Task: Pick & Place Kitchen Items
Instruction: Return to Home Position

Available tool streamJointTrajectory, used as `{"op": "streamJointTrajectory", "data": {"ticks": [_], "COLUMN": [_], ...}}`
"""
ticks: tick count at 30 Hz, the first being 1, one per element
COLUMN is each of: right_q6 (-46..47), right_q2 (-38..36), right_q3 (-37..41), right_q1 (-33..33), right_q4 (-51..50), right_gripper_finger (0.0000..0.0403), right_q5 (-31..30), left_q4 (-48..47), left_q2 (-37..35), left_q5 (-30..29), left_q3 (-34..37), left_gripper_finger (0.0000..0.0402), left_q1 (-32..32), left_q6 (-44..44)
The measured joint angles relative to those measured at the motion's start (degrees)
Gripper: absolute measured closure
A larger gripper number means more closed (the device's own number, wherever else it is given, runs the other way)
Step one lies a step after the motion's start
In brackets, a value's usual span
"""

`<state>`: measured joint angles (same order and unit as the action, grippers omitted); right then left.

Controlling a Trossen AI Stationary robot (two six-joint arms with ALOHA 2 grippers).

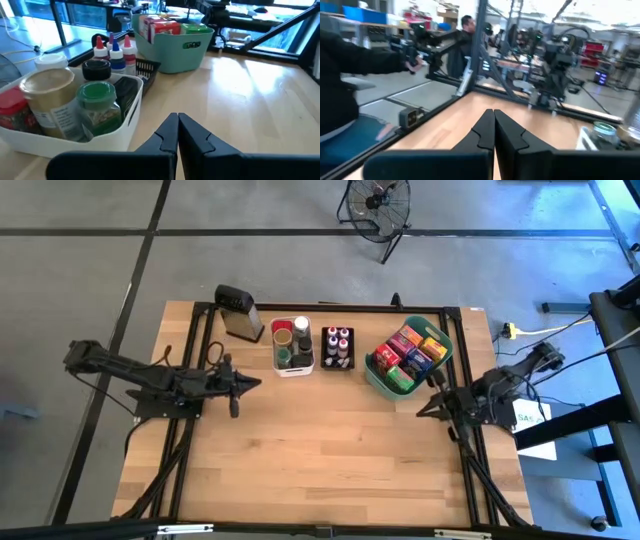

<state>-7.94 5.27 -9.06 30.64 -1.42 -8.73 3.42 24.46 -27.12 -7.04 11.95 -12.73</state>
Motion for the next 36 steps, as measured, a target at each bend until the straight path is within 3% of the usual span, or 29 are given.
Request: {"op": "streamJointTrajectory", "data": {"ticks": [3,6,12,18,25,30,36], "right_q6": [0.6,2.0,4.3,5.6,7.0,5.0,5.2], "right_q2": [-0.1,-0.1,-0.3,-0.4,-0.4,-0.8,-2.8], "right_q3": [1.5,3.6,8.6,8.6,8.6,6.2,4.0], "right_q1": [-2.7,-5.2,-9.3,-11.4,-12.0,-12.0,-12.0], "right_q4": [0.6,2.4,6.2,2.4,2.2,-3.6,-9.4], "right_gripper_finger": [0.0400,0.0400,0.0400,0.0400,0.0400,0.0400,0.0400], "right_q5": [3.5,2.5,4.4,8.5,7.6,7.6,7.4], "left_q4": [5.3,11.7,12.3,12.1,12.0,10.0,-1.9], "left_q2": [-0.9,-1.6,-1.8,-1.9,-1.9,-2.6,-8.7], "left_q5": [1.5,2.6,4.9,5.5,6.3,13.3,14.7], "left_q3": [3.0,6.4,6.5,6.5,6.5,6.1,2.4], "left_gripper_finger": [0.0398,0.0400,0.0399,0.0397,0.0399,0.0395,0.0398], "left_q1": [-0.1,-0.1,-0.1,-0.1,-0.1,-0.1,-0.1], "left_q6": [0.3,1.4,2.0,2.5,4.0,5.7,4.5]}}
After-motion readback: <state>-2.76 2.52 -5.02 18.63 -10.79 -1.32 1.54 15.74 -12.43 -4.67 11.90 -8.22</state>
